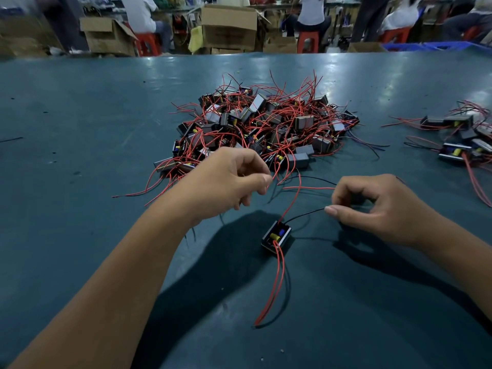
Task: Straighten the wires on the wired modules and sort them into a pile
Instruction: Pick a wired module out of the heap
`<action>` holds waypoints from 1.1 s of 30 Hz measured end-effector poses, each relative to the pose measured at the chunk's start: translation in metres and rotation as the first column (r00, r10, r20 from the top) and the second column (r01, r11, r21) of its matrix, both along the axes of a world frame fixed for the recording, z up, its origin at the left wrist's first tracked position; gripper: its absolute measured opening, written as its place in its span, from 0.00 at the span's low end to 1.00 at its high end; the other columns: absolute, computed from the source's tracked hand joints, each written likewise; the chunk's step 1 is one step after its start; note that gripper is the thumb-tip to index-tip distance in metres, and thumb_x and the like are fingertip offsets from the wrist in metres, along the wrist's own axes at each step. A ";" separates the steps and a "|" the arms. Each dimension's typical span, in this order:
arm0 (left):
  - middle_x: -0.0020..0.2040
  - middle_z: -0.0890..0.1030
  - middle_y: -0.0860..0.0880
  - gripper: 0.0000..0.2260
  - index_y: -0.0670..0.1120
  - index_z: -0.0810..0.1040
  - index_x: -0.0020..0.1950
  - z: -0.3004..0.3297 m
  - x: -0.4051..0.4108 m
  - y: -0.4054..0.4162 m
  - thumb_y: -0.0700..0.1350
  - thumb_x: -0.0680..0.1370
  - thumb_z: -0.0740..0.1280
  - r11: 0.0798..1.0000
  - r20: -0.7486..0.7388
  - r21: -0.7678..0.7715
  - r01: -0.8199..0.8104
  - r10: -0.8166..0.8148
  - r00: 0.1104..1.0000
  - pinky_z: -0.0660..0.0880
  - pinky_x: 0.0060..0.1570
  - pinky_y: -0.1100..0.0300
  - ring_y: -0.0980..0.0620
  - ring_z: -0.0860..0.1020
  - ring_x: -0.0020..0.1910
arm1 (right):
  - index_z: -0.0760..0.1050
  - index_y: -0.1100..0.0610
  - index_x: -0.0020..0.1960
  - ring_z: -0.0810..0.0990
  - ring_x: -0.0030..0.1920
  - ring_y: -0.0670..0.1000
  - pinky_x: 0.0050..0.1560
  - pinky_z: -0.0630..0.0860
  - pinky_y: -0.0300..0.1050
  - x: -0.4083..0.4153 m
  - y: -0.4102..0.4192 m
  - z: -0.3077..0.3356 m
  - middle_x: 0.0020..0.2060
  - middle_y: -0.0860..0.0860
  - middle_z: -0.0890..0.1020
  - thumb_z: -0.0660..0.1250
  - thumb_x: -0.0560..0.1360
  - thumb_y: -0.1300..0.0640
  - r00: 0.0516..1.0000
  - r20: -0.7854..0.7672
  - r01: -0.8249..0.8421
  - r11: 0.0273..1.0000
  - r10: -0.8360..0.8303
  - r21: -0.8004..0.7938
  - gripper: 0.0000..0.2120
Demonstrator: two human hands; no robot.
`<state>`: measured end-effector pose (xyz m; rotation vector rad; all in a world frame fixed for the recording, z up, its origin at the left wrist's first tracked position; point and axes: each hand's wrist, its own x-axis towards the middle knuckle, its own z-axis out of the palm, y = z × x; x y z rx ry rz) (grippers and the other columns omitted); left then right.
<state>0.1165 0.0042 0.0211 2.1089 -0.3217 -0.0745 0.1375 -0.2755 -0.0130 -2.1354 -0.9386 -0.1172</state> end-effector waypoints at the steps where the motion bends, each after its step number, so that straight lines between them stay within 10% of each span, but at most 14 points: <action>1: 0.40 0.84 0.51 0.02 0.46 0.81 0.49 -0.002 -0.001 -0.003 0.44 0.79 0.71 0.999 -0.024 0.038 0.038 -0.037 0.999 0.75 0.31 0.62 0.56 0.77 0.31 | 0.76 0.49 0.38 0.76 0.31 0.45 0.36 0.72 0.35 0.000 0.001 -0.001 0.31 0.46 0.79 0.72 0.74 0.48 1.000 0.009 0.015 1.000 -0.015 0.009 0.10; 7: 0.52 0.79 0.61 0.17 0.58 0.77 0.60 -0.013 -0.007 -0.018 0.55 0.73 0.76 0.889 -0.167 0.358 0.284 -0.238 0.957 0.76 0.41 0.65 0.58 0.79 0.41 | 0.78 0.48 0.38 0.77 0.30 0.46 0.33 0.70 0.32 0.003 0.005 -0.009 0.31 0.45 0.80 0.71 0.73 0.48 0.978 0.026 0.206 0.977 -0.208 0.060 0.07; 22: 0.54 0.78 0.61 0.22 0.56 0.71 0.64 -0.010 -0.010 -0.023 0.46 0.74 0.76 0.905 -0.056 0.295 0.308 -0.305 0.951 0.73 0.39 0.67 0.55 0.77 0.40 | 0.76 0.51 0.35 0.69 0.25 0.43 0.27 0.64 0.31 -0.001 0.016 -0.010 0.25 0.45 0.77 0.76 0.71 0.50 0.936 -0.032 0.351 0.927 -0.350 0.132 0.12; 33: 0.50 0.74 0.57 0.04 0.57 0.79 0.50 -0.022 -0.011 -0.039 0.49 0.77 0.72 0.913 0.120 0.355 0.198 -0.255 0.959 0.71 0.41 0.65 0.54 0.73 0.42 | 0.76 0.52 0.34 0.67 0.24 0.42 0.27 0.63 0.32 0.000 0.020 -0.009 0.23 0.44 0.75 0.76 0.70 0.45 0.944 -0.094 0.327 0.934 -0.316 0.143 0.15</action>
